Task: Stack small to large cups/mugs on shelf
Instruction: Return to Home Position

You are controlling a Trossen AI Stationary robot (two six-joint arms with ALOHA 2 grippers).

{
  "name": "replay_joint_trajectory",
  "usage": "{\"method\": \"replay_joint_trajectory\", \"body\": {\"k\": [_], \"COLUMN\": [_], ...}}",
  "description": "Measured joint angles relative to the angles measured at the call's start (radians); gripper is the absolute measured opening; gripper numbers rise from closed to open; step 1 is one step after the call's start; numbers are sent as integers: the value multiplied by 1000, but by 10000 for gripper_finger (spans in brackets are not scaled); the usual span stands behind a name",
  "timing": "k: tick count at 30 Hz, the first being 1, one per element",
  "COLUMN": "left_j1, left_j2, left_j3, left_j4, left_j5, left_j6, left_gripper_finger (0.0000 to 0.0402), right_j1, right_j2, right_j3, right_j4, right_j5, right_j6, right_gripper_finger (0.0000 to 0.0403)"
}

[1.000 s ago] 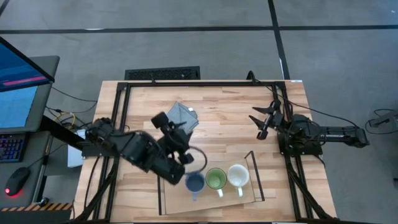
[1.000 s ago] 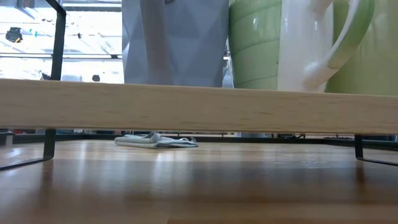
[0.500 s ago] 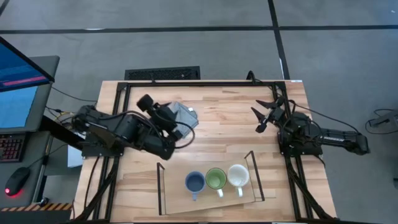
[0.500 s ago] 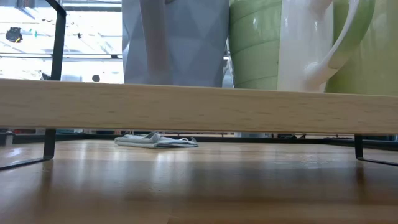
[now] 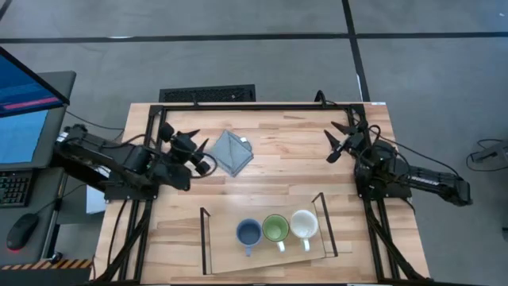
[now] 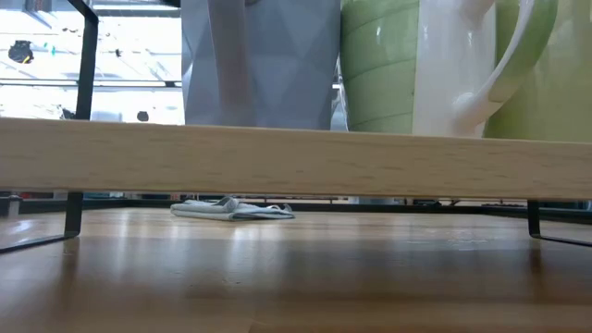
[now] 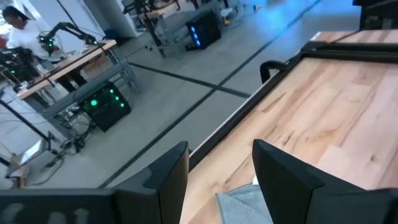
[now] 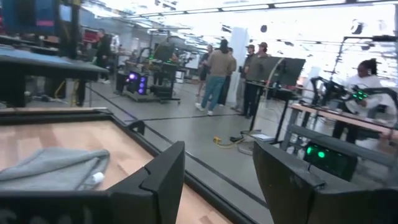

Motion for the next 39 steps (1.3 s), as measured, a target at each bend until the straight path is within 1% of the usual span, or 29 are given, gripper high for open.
{"method": "replay_joint_trajectory", "body": {"k": [4,7,12,15,18,21,29,31,36,39], "left_j1": [37,73,155,212,270,332,493,533,640,711], "left_j2": [-153,-251,-387,-454,-508,-541,-574,-574,-575,-593], "left_j3": [-207,-340,-530,-618,-680,-715,-768,-775,-825,-841], "left_j4": [241,424,702,812,853,852,862,898,1081,1079], "left_j5": [2,28,165,216,270,322,427,451,481,516], "left_j6": [135,257,446,506,533,534,551,577,678,694], "left_gripper_finger": [171,171,171,171,171,171,171,171,171,171], "right_j1": [-44,-81,-147,-183,-220,-259,-367,-395,-482,-541], "right_j2": [0,0,0,0,0,0,0,0,0,0], "right_j3": [0,0,0,0,0,0,0,0,0,0], "right_j4": [0,0,-1,-1,-3,-3,-7,-6,-2,-2], "right_j5": [0,0,0,0,-12,-38,-54,-64,-119,-137], "right_j6": [30,31,49,59,76,79,103,103,103,112], "right_gripper_finger": [212,212,212,212,212,212,212,212,212,212]}}
